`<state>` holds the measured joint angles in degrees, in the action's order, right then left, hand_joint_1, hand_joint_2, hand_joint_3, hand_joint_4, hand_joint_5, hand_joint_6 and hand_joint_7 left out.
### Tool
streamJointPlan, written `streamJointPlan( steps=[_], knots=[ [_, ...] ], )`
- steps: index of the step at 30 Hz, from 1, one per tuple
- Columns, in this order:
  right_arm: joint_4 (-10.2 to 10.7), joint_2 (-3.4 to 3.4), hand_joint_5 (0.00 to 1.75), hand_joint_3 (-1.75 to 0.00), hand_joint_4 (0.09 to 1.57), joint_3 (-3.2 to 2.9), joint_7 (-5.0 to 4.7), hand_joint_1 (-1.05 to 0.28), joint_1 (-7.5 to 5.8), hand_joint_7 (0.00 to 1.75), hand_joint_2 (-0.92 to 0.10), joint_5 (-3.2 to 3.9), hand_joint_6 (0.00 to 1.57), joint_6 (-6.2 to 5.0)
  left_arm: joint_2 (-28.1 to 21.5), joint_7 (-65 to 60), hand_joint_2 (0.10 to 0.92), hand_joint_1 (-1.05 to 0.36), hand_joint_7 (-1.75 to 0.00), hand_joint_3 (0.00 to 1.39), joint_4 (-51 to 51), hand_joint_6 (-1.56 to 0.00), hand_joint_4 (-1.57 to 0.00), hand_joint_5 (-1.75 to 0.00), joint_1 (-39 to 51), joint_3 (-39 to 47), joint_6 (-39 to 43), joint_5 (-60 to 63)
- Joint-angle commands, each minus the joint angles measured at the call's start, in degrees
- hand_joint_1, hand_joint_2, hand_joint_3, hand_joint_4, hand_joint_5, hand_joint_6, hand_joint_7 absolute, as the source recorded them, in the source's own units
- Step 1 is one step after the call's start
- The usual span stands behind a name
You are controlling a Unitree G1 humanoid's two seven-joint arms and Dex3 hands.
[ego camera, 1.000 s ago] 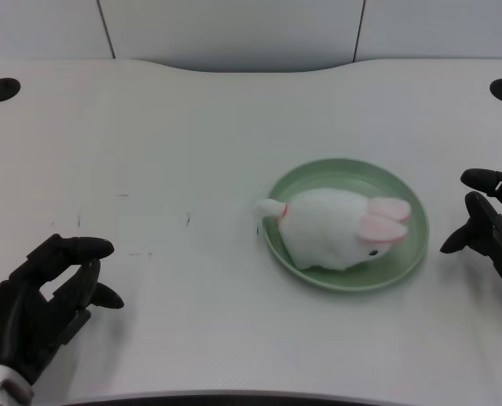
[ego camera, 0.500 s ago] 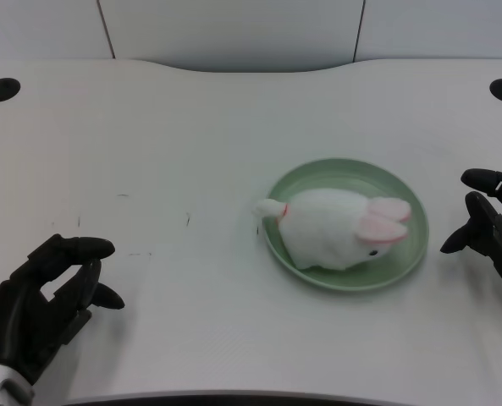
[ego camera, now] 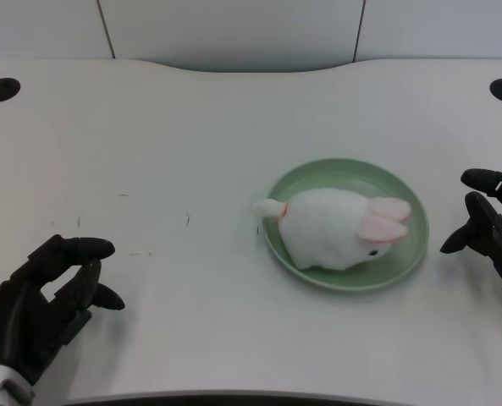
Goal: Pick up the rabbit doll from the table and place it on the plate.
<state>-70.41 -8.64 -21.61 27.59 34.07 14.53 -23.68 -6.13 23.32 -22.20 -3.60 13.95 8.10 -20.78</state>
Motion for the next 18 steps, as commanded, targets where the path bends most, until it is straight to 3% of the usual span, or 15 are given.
streamJointPlan(
  steps=[1,9,14,18],
  knots=[
    [-0.3,-0.53,1.43,-0.28,0.88,0.0,-0.52,-0.49,0.32,1.13,-0.92,0.03,0.77,0.04,-0.6,0.4,0.921,-0.55,-1.16,0.43,0.2,-0.5,-0.52,-1.64,0.4,0.3,-0.5,-0.3],
    [-0.4,-0.45,1.41,-0.27,0.88,-0.46,0.11,-0.49,0.35,1.12,-0.92,0.6,0.77,0.12,-0.4,1.3,0.921,-0.53,-1.16,0.43,-0.1,-0.49,-0.51,-1.66,0.3,0.5,-0.3,-0.7],
    [-0.3,-0.48,1.41,-0.27,0.88,-0.2,-0.28,-0.49,0.3,1.12,-0.92,0.28,0.78,0.0,-0.6,0.8,0.921,-0.54,-1.17,0.43,0.1,-0.49,-0.52,-1.66,0.4,0.2,-0.3,0.1],
    [-0.5,-0.48,1.41,-0.26,0.88,-0.55,0.36,-0.49,0.31,1.13,-0.92,0.69,0.77,0.09,-0.4,1.1,0.921,-0.54,-1.16,0.42,0.2,-0.48,-0.52,-1.65,0.4,0.4,-0.5,-0.5]
  ],
)
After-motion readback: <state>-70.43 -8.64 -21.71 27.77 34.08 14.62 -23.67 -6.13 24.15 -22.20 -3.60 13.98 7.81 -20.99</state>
